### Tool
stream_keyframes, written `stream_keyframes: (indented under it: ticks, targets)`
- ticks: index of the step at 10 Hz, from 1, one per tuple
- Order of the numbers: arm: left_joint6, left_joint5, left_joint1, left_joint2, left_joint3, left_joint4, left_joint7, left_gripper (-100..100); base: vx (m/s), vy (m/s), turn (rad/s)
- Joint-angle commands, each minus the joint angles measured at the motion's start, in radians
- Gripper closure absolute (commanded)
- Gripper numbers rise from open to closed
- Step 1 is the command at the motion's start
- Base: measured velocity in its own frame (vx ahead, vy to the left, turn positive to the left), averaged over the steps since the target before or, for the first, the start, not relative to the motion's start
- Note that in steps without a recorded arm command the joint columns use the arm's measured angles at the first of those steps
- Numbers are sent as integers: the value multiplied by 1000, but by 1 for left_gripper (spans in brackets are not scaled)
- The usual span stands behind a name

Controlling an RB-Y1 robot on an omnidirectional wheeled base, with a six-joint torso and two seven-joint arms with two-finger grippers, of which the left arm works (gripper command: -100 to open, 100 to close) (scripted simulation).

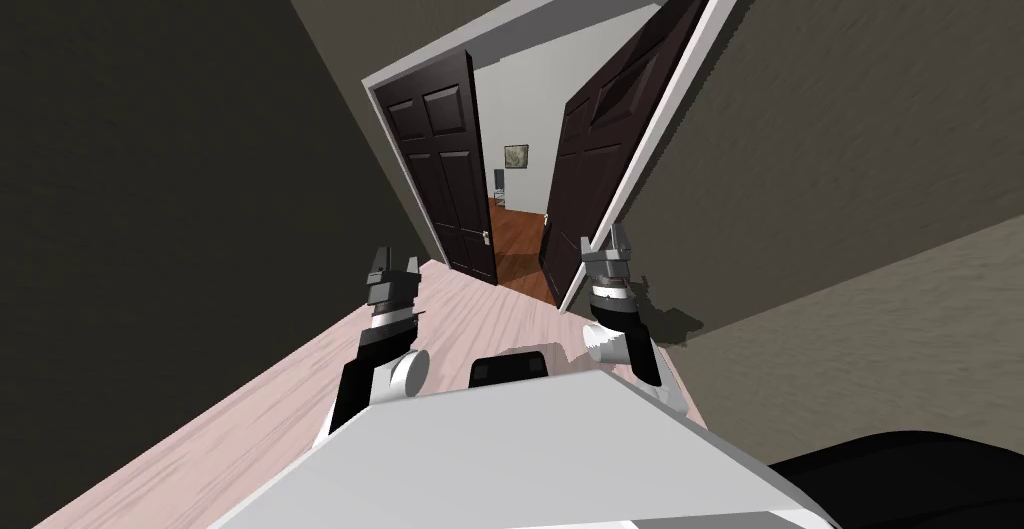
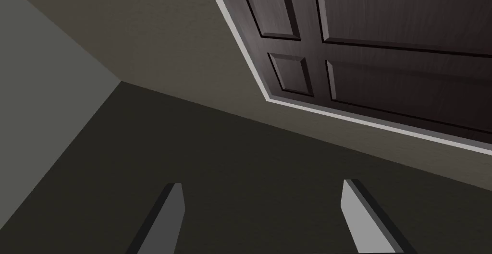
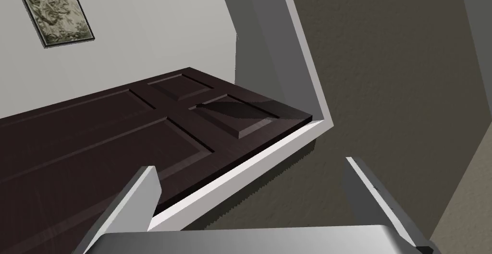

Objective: Push the door open

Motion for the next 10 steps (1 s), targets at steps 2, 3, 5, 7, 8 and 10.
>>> stream_keyframes:
  ticks: [2, 3, 5, 7, 8, 10]
  targets:
    - [-15, 1, -25, 15, -5, 59, 2, -100, 84, -7, -47]
    - [-19, 2, -32, 18, -7, 75, 2, -100, 103, 58, -45]
    - [-36, 3, -59, 31, -12, 140, 4, -100, 110, 73, -56]
    - [-49, 4, -80, 41, -17, 191, 5, -100, 95, 61, -42]
    - [-57, 5, -93, 46, -19, 221, 6, -100, 82, 43, -60]
    - [-72, 6, -118, 55, -25, 276, 7, -100, 80, 44, -50]
